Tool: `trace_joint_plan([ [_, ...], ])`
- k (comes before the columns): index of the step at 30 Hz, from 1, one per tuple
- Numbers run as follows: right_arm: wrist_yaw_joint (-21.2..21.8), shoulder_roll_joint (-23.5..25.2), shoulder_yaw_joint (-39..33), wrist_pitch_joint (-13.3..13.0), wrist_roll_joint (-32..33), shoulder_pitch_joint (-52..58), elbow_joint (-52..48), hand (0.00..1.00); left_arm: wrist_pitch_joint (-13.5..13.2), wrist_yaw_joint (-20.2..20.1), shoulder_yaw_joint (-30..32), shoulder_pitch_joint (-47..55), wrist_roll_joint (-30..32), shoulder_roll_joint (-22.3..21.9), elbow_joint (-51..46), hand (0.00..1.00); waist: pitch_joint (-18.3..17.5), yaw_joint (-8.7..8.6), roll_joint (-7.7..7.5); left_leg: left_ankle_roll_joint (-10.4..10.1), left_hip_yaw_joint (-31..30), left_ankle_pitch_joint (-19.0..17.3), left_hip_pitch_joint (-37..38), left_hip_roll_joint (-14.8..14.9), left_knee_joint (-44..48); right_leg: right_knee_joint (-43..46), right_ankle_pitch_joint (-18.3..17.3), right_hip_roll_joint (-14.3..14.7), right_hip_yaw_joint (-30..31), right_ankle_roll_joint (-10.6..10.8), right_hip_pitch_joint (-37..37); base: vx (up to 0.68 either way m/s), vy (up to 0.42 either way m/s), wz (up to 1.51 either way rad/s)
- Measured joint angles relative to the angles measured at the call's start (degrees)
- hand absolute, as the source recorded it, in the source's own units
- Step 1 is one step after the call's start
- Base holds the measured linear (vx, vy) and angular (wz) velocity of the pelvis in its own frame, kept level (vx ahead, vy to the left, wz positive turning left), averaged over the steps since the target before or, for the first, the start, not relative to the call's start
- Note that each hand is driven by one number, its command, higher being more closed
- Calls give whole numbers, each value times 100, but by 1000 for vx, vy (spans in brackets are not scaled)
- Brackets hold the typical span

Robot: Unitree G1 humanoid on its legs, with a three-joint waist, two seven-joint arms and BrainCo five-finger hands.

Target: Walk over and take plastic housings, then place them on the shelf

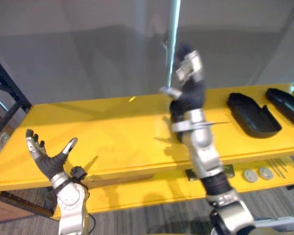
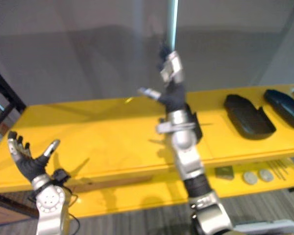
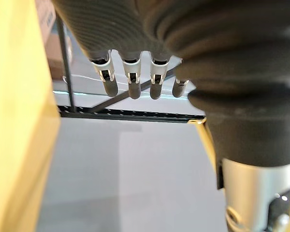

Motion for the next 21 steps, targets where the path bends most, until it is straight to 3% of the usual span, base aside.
trace_joint_plan([
  [6,488,-632,-1569,-271,1407,314,-893,0,-202,8,209,-80,-24,202,-217,0,-1,-199,-12,-17,236,-45,6,69,7,1,26,62,226,8,-144,-3,4,-20],
  [12,-81,-684,-2828,-365,1096,1778,-1342,0,-376,-154,378,-212,-305,224,-459,0,2,-345,-29,-48,514,-87,139,126,-13,3,39,123,506,-1,-220,22,10,-22],
  [13,-303,-556,-3113,-359,928,2287,-1343,0,-423,-259,377,-190,-304,194,-677,0,7,-443,-24,-38,605,-104,203,122,-39,9,42,121,610,3,-230,3,39,-41],
  [16,-348,-23,-3454,-324,884,3202,-1342,0,-547,-478,315,-19,-402,164,-1070,0,16,-650,-8,-31,823,-144,244,122,-40,56,53,131,814,21,-365,-2,31,-37],
  [18,-440,361,-3469,-311,827,3825,-1343,0,-575,-684,213,86,-558,34,-1253,0,97,-771,20,-20,958,-167,313,113,-51,71,69,133,961,48,-395,-21,30,-39],
  [19,-475,626,-3454,-304,832,4203,-1344,0,-578,-795,79,147,-690,-62,-1320,0,153,-910,1,-10,1019,-197,325,110,-37,71,74,127,1014,56,-402,-41,32,-31],
  [21,-653,950,-3420,-304,810,4640,-1349,0,-575,-1150,-264,240,-826,-93,-1340,0,201,-995,12,-2,1242,-237,334,120,-15,72,106,141,1233,81,-543,-47,32,-47],
])
